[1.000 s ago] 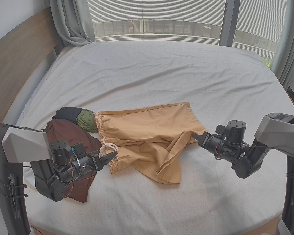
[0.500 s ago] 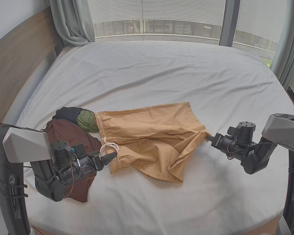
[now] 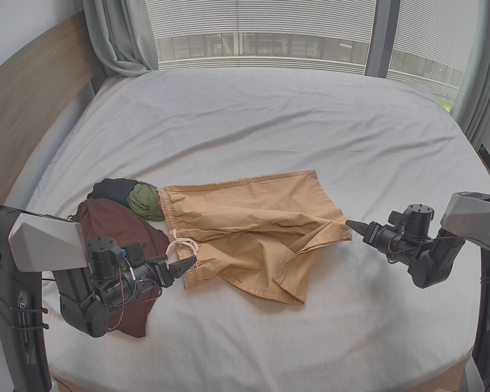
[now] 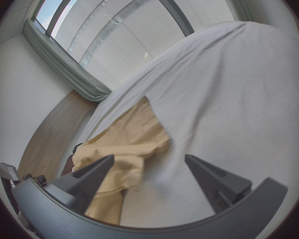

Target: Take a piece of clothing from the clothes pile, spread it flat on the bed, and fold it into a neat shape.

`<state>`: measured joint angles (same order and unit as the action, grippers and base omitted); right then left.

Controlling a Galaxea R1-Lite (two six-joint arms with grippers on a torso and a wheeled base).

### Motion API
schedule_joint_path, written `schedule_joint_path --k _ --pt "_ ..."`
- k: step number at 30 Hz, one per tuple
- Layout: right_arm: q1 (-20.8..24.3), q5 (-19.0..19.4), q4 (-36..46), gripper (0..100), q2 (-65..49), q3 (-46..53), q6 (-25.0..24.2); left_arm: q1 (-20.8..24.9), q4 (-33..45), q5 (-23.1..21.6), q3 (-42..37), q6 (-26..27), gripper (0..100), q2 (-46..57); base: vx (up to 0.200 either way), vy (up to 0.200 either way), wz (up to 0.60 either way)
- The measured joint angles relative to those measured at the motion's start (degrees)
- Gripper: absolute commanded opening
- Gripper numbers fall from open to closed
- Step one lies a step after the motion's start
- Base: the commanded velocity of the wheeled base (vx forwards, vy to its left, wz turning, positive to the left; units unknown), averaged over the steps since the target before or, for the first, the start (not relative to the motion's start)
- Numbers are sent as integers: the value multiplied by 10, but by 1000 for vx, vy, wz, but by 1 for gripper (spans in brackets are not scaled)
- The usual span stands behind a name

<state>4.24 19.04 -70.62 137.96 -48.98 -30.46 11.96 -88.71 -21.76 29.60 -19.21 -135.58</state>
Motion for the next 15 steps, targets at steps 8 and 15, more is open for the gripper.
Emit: schedule_joint_path --k 8,15 --pt "-21 0 -28 100 -9 35 10 0 0 0 0 0 100 -6 0 0 0" --pt "25 -3 -97 100 -32 114 9 5 0 0 -1 -19 100 -7 0 0 0"
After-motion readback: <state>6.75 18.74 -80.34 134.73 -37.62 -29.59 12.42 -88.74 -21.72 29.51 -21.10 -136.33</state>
